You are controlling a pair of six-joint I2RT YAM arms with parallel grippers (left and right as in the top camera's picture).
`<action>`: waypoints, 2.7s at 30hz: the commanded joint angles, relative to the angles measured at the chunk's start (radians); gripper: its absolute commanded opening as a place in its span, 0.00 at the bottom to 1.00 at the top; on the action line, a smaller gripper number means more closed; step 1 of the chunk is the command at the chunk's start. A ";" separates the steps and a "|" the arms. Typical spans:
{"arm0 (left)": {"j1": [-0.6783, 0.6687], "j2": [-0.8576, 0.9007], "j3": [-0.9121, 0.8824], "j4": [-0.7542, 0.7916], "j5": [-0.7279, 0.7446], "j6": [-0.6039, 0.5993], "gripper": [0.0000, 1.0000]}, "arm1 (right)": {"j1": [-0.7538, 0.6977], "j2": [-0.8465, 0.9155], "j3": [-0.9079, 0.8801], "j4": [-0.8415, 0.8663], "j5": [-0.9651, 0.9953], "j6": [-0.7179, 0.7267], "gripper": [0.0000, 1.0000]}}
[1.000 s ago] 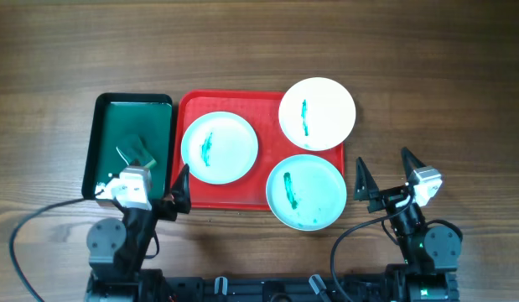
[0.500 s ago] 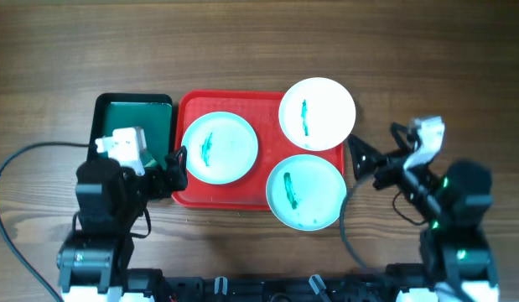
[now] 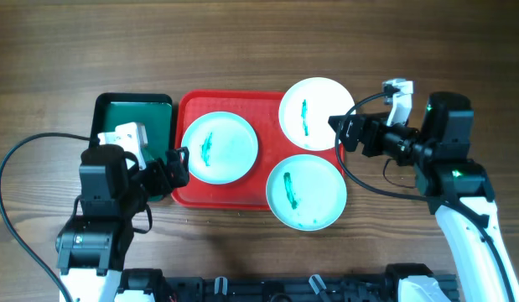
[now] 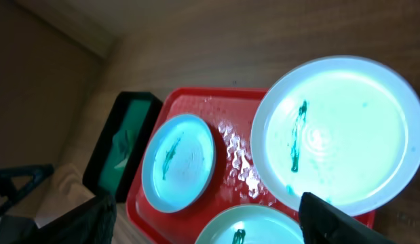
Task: Clean dirty plates on tray and stack at the side
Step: 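Move left gripper over the green sponge and right gripper to the upper-left plate rim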
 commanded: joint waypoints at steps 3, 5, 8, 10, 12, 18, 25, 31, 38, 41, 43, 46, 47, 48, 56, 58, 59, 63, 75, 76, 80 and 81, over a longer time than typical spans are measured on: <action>-0.005 0.146 0.196 -0.115 -0.054 -0.100 1.00 | 0.106 0.034 0.161 -0.150 0.195 -0.048 0.84; -0.005 0.207 0.274 -0.179 -0.069 -0.105 1.00 | 0.150 0.053 0.216 -0.209 0.289 -0.059 0.83; -0.005 0.308 0.404 -0.300 -0.120 -0.137 0.95 | 0.227 0.096 0.275 -0.265 0.397 -0.056 0.78; -0.003 0.358 0.475 -0.353 -0.126 -0.138 0.90 | 0.281 0.141 0.304 -0.275 0.441 -0.029 0.75; 0.003 0.379 0.516 -0.373 -0.138 -0.158 0.87 | 0.318 0.182 0.325 -0.274 0.453 -0.023 0.73; 0.067 0.385 0.533 -0.400 -0.206 -0.185 0.89 | 0.433 0.377 0.370 -0.204 0.457 0.047 0.63; 0.126 0.474 0.533 -0.472 -0.204 -0.181 0.93 | 0.554 0.552 0.378 -0.061 0.456 0.141 0.49; 0.126 0.569 0.533 -0.460 -0.204 -0.179 0.95 | 0.605 0.676 0.378 0.020 0.455 0.209 0.37; 0.126 0.587 0.533 -0.424 -0.204 -0.178 1.00 | 0.605 0.680 0.378 -0.032 0.430 0.232 0.36; 0.126 0.587 0.533 -0.464 -0.211 -0.178 1.00 | 0.605 0.681 0.378 -0.036 0.434 0.232 0.36; 0.126 0.587 0.533 -0.466 -0.211 -0.178 1.00 | 0.605 0.681 0.378 -0.034 0.433 0.234 0.36; 0.126 0.587 0.533 -0.494 -0.213 -0.178 1.00 | 0.605 0.681 0.378 -0.025 0.438 0.256 0.36; 0.126 0.587 0.533 -0.500 -0.212 -0.178 1.00 | 0.606 0.681 0.378 -0.018 0.438 0.258 0.37; 0.126 0.587 0.533 -0.509 -0.212 -0.178 1.00 | 0.608 0.681 0.378 -0.010 0.438 0.259 0.37; 0.126 0.587 0.533 -0.519 -0.216 -0.179 1.00 | 0.665 0.681 0.377 -0.011 0.481 0.268 0.36; 0.126 0.587 0.533 -0.520 -0.233 -0.179 1.00 | 0.695 0.681 0.378 -0.008 0.502 0.283 0.36; 0.126 0.587 0.533 -0.520 -0.243 -0.179 1.00 | 0.705 0.681 0.378 -0.010 0.511 0.284 0.36; 0.126 0.587 0.532 -0.525 -0.249 -0.179 1.00 | 0.711 0.681 0.380 -0.023 0.524 0.280 0.36; 0.156 0.587 0.532 -0.537 -0.279 -0.179 1.00 | 0.713 0.682 0.382 -0.018 0.520 0.246 0.37; 0.166 0.587 0.532 -0.537 -0.279 -0.179 1.00 | 0.713 0.683 0.382 -0.015 0.520 0.247 0.37; 0.226 0.587 0.532 -0.537 -0.279 -0.179 1.00 | 0.713 0.713 0.382 -0.013 0.512 0.252 0.36; 0.246 0.587 0.532 -0.533 -0.279 -0.179 1.00 | 0.713 0.725 0.382 -0.020 0.512 0.256 0.36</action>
